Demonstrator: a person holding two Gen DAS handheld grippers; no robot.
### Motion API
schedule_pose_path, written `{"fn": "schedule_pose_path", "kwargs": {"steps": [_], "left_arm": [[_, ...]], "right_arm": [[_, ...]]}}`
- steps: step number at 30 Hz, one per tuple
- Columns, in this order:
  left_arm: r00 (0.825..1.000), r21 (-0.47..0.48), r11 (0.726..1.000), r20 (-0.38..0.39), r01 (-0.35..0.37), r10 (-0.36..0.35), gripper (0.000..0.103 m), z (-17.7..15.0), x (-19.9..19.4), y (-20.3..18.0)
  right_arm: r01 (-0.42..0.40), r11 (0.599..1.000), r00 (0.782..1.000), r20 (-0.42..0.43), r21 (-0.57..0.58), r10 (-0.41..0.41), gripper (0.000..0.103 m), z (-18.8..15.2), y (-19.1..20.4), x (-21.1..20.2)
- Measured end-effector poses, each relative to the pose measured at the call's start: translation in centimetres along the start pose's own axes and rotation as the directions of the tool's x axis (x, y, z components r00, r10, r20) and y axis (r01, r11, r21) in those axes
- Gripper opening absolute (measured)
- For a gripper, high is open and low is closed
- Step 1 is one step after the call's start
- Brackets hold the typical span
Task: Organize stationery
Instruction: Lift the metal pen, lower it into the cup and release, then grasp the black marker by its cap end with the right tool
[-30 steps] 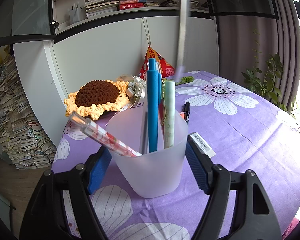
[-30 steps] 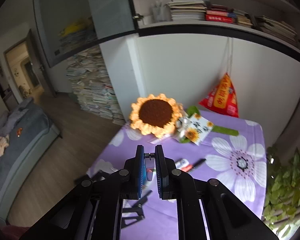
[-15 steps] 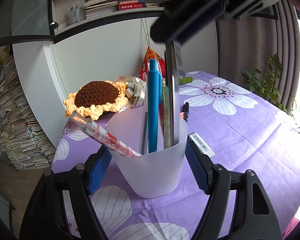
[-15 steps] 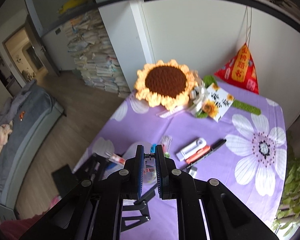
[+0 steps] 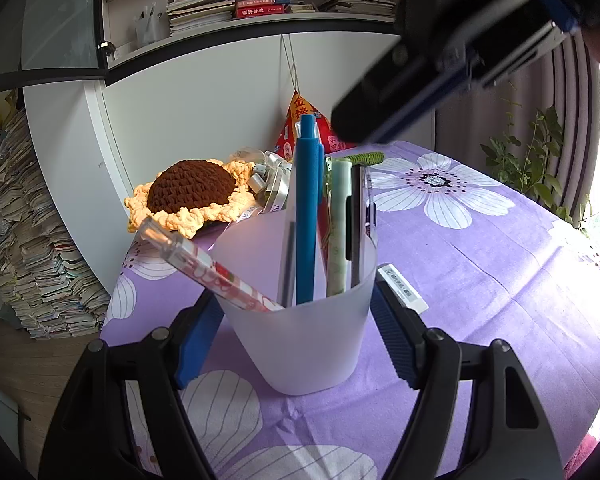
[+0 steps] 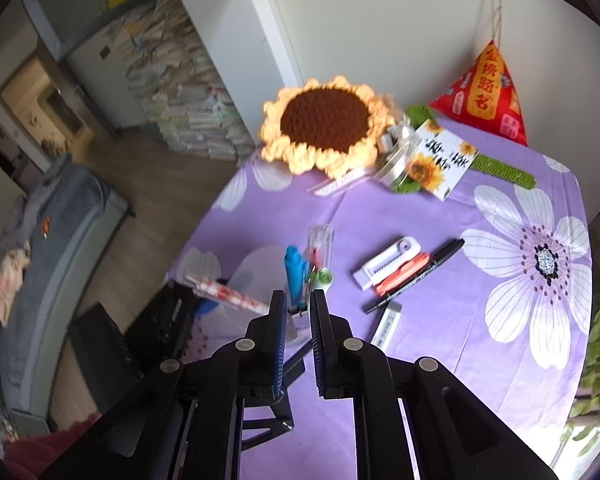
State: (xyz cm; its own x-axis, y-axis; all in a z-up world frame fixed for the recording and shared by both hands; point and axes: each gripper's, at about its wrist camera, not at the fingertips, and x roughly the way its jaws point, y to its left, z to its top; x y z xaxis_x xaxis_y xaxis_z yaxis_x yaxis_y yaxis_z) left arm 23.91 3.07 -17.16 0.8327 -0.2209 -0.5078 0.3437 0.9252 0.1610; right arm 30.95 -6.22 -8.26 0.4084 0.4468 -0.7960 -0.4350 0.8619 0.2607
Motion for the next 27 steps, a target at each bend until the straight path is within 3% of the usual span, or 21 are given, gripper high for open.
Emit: {"fn": "schedule_pose_path", "kwargs": {"steps": [3, 6, 10, 15, 27], "left_arm": [[1.0, 0.0, 1.0, 0.0, 0.0, 0.0, 0.073, 0.0, 0.0, 0.0], [1.0, 0.001, 1.0, 0.001, 0.0, 0.0, 0.073, 0.0, 0.0, 0.0], [1.0, 0.0, 1.0, 0.001, 0.001, -0.001, 0.073, 0.0, 0.0, 0.1], [1.0, 0.001, 1.0, 0.001, 0.001, -0.001, 0.073, 0.0, 0.0, 0.1], [1.0, -0.001, 1.0, 0.002, 0.003, -0.003, 0.073, 0.1, -0.1, 0.1]], "right_arm": [[0.008, 0.998, 0.998, 0.059, 0.056, -0.011, 0.012, 0.5, -1.5, -1.4], [0.092, 0.984, 0.992, 0.074, 0.152, -0.104, 0.012, 1.1, -4.5, -1.4], [0.229, 0.938, 0.973, -0.049, 0.262, -0.224, 0.012, 1.9, -9.7, 2.1], [0.245, 0.889, 0.962, -0.215, 0.386, -0.172, 0.012, 2.3, -15.3, 7.0], [0.267, 0.831, 0.94, -0.321, 0.488, -0.114, 0.012, 5.6, -18.5, 12.9]]}}
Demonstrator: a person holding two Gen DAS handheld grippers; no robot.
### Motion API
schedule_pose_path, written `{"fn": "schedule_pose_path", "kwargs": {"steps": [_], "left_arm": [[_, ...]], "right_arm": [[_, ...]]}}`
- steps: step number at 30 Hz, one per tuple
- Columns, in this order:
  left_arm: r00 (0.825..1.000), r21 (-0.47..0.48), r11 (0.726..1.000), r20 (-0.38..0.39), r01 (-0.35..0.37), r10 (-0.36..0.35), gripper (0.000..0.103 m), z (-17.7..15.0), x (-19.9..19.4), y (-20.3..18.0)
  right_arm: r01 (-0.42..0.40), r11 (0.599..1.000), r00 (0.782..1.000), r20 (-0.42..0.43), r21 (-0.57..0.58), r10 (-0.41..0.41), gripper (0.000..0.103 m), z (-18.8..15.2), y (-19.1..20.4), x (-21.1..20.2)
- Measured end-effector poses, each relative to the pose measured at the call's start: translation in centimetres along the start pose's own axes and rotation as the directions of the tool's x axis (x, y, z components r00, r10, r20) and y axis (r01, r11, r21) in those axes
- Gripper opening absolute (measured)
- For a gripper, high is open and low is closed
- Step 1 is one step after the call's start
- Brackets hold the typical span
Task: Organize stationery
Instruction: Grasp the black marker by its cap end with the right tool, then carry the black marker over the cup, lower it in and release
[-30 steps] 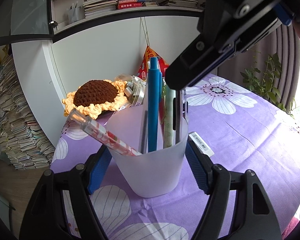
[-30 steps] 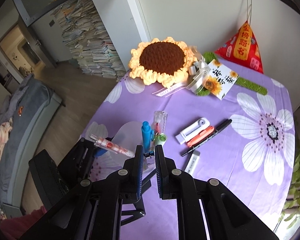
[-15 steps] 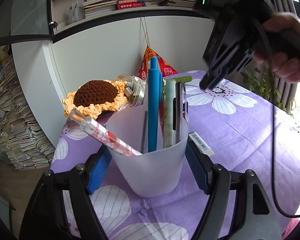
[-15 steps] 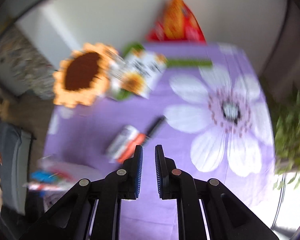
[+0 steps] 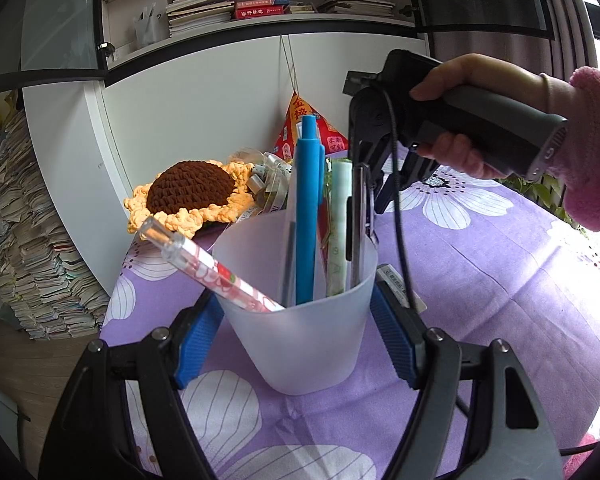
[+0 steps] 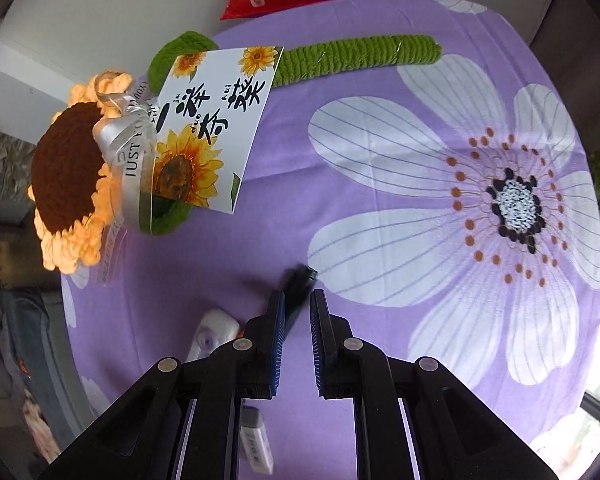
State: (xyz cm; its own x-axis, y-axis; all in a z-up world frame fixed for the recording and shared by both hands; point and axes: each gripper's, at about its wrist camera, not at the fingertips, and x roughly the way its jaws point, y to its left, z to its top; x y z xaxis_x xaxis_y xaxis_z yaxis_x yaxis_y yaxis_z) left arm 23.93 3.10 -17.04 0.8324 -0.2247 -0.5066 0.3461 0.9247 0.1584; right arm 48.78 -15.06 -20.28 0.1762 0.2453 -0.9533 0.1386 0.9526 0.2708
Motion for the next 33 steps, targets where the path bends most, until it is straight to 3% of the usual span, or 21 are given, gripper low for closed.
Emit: {"fn": "schedule_pose_path", "kwargs": {"steps": [4, 10, 13, 19, 25, 29, 33], "left_arm": [[1.0, 0.001, 1.0, 0.003, 0.003, -0.003, 0.073, 0.0, 0.0, -0.1], [1.0, 0.003, 1.0, 0.006, 0.005, -0.005, 0.073, 0.1, -0.1, -0.2], [1.0, 0.001, 1.0, 0.005, 0.006, -0.006, 0.073, 0.1, -0.1, -0.1], [1.0, -0.005, 1.0, 0.001, 0.006, -0.006, 0.073, 0.1, 0.0, 0.1], [1.0, -0.003, 1.0, 0.002, 0.007, -0.007, 0.073, 0.0, -0.1, 0.1], [1.0, -0.002, 1.0, 0.003, 0.007, -0.007, 0.073, 0.0, -0.1, 0.1], [1.0, -0.005, 1.0, 0.002, 0.008, -0.008, 0.073, 0.0, -0.1, 0.2]], "right_arm": [[0.02, 1.0, 1.0, -0.001, -0.004, -0.02, 0.013, 0.5, 1.0, 0.4], [0.078, 0.996, 0.997, 0.006, -0.05, -0.077, 0.024, 0.4, 3.4, 1.0], [0.156, 0.977, 0.988, 0.047, -0.148, -0.15, 0.022, -0.9, 6.1, 1.3], [0.202, 0.949, 0.977, 0.116, -0.242, -0.178, 0.012, -4.2, 6.4, -0.2], [0.116, 0.959, 0.977, 0.205, -0.26, -0.062, 0.012, -9.1, 3.0, -5.4], [0.065, 0.961, 0.957, 0.291, -0.268, 0.016, 0.012, -11.6, 1.1, -9.3], [0.041, 0.954, 0.923, 0.376, -0.295, 0.077, 0.012, -13.4, 0.9, -12.5]]}}
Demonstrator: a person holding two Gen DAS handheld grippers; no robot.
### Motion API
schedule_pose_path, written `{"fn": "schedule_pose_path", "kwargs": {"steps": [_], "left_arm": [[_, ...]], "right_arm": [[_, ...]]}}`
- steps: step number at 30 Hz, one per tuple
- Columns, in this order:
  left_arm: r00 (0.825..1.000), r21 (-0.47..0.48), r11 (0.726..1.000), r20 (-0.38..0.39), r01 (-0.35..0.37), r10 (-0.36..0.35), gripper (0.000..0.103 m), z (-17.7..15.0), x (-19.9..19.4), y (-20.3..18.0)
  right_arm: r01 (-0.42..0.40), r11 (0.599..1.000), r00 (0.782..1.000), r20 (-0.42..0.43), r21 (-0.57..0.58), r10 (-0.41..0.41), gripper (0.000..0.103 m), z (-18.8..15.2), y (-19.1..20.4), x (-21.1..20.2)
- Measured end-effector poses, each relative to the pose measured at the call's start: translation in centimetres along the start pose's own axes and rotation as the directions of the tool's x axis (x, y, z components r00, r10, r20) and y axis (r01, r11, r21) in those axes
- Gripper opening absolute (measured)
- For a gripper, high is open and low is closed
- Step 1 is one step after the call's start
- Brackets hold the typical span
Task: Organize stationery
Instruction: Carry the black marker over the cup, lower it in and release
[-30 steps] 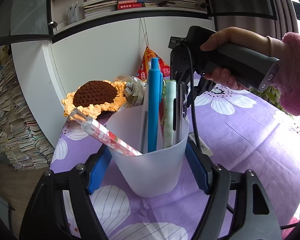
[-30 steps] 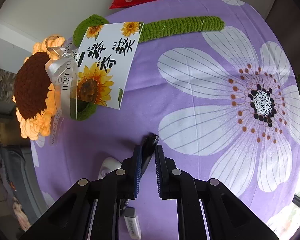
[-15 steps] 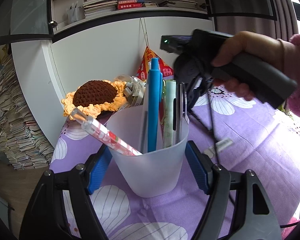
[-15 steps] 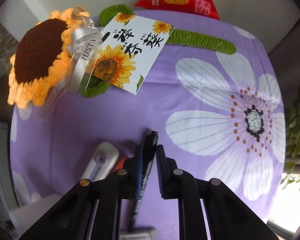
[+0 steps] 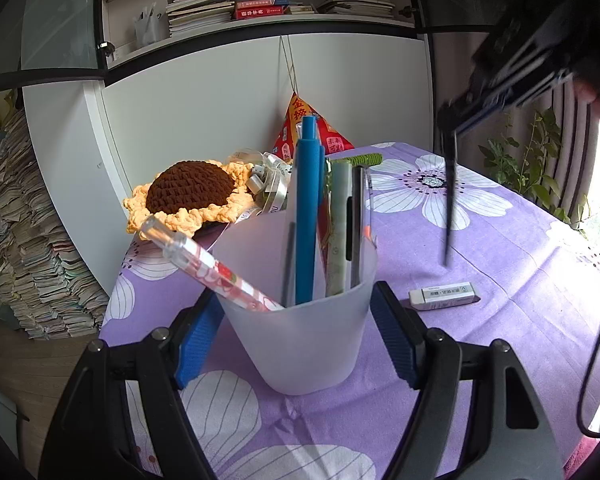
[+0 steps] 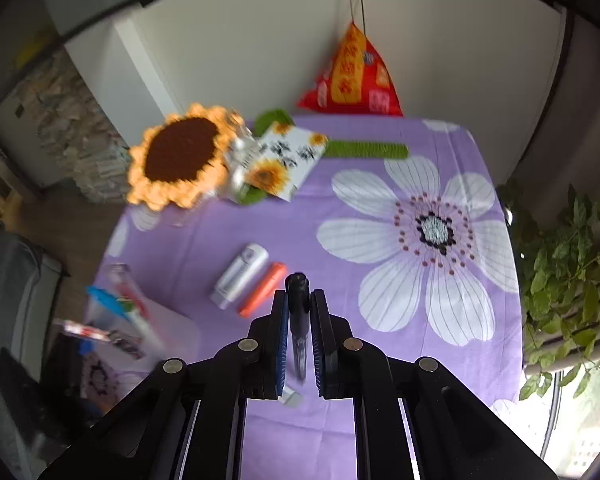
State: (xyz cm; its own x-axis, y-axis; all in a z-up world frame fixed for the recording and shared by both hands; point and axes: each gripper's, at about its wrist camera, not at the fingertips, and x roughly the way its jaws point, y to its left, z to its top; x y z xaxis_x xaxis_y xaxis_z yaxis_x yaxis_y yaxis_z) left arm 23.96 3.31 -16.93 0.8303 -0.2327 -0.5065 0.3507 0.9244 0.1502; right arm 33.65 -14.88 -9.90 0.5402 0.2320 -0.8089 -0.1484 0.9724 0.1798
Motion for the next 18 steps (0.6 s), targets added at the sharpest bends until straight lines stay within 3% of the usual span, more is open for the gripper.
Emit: {"fn": "schedule_pose_path", "kwargs": {"steps": [4, 9, 14, 18], "left_arm": [[1.0, -0.007, 1.0, -0.003, 0.003, -0.003, 0.073, 0.0, 0.0, 0.2], [1.0, -0.004, 1.0, -0.001, 0.005, -0.005, 0.073, 0.0, 0.0, 0.1], [1.0, -0.002, 1.0, 0.0, 0.006, -0.006, 0.073, 0.0, 0.0, 0.1], [1.0, -0.004, 1.0, -0.001, 0.005, -0.005, 0.073, 0.0, 0.0, 0.1]], "right_arm": [[-0.037, 0.997, 0.992, 0.119, -0.071, 0.045, 0.012, -0.2, 2.3, -4.2], [-0.102, 0.979, 0.959, 0.245, -0.176, 0.144, 0.012, -0.3, 6.1, -9.9], [-0.181, 0.951, 0.931, 0.268, -0.25, 0.247, 0.012, 0.4, 8.9, -12.8], [-0.229, 0.929, 0.932, 0.212, -0.289, 0.296, 0.012, 0.7, 10.9, -11.4]]}}
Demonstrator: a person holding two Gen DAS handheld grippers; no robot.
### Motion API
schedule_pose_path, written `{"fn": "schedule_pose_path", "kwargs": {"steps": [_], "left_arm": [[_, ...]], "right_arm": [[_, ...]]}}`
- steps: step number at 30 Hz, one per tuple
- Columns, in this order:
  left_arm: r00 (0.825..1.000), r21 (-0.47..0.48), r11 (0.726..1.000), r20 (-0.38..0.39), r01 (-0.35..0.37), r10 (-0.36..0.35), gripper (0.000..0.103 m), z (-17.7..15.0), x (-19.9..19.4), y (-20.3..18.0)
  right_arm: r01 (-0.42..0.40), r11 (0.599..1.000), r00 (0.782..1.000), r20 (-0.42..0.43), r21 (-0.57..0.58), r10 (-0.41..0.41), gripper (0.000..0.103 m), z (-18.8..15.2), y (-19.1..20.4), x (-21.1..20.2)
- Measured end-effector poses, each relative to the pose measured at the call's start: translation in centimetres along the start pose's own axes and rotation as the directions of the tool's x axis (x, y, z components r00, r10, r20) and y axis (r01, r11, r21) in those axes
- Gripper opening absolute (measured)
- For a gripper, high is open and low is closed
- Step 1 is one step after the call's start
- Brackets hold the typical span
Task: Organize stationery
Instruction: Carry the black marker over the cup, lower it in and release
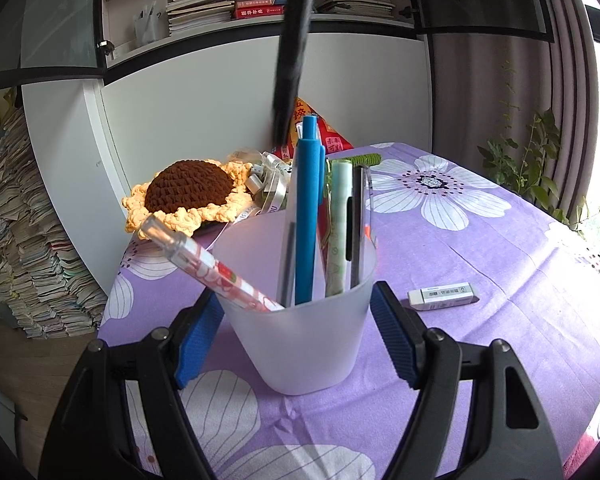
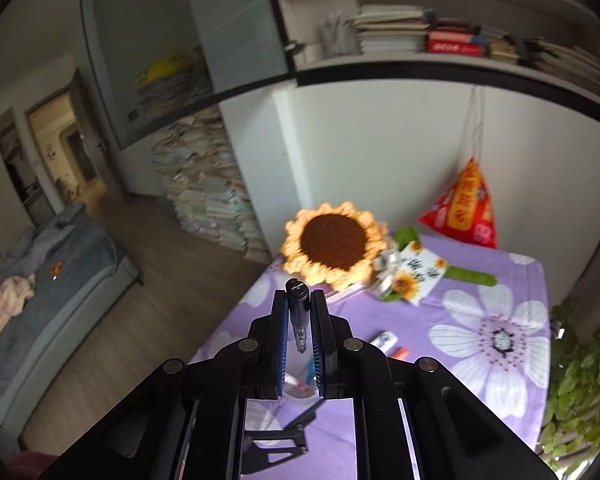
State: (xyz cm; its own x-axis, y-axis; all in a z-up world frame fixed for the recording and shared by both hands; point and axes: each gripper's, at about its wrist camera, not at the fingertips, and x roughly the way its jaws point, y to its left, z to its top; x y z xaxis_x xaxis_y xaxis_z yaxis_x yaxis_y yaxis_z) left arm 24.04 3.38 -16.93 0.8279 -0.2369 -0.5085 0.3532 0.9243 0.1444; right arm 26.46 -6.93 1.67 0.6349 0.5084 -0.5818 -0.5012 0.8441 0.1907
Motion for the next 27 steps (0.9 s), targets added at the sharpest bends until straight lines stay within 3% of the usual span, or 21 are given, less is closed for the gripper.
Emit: {"fn": "schedule_pose_path", "kwargs": {"steps": [6, 13, 23, 27], "left_arm": [[1.0, 0.003, 1.0, 0.003, 0.002, -0.002, 0.073, 0.0, 0.0, -0.1], [1.0, 0.006, 1.0, 0.006, 0.004, -0.004, 0.073, -0.1, 0.0, -0.1], [1.0, 0.004, 1.0, 0.004, 0.005, -0.005, 0.073, -0.1, 0.0, -0.1], [1.0, 0.002, 1.0, 0.001, 0.005, -0.005, 0.073, -0.2, 0.0, 0.0]], "right_arm": [[-0.01, 1.0, 0.994, -0.107, -0.003, 0.01, 0.012, -1.3, 0.0, 5.4], [0.005, 1.0, 0.984, -0.179, 0.007, -0.004, 0.012, -2.4, -1.0, 9.1], [0.009, 0.999, 0.962, -0.272, 0.033, 0.001, 0.012, -3.3, -1.6, 12.0], [-0.002, 0.999, 0.965, -0.263, 0.043, 0.013, 0.012, -3.1, -1.6, 11.0]]}}
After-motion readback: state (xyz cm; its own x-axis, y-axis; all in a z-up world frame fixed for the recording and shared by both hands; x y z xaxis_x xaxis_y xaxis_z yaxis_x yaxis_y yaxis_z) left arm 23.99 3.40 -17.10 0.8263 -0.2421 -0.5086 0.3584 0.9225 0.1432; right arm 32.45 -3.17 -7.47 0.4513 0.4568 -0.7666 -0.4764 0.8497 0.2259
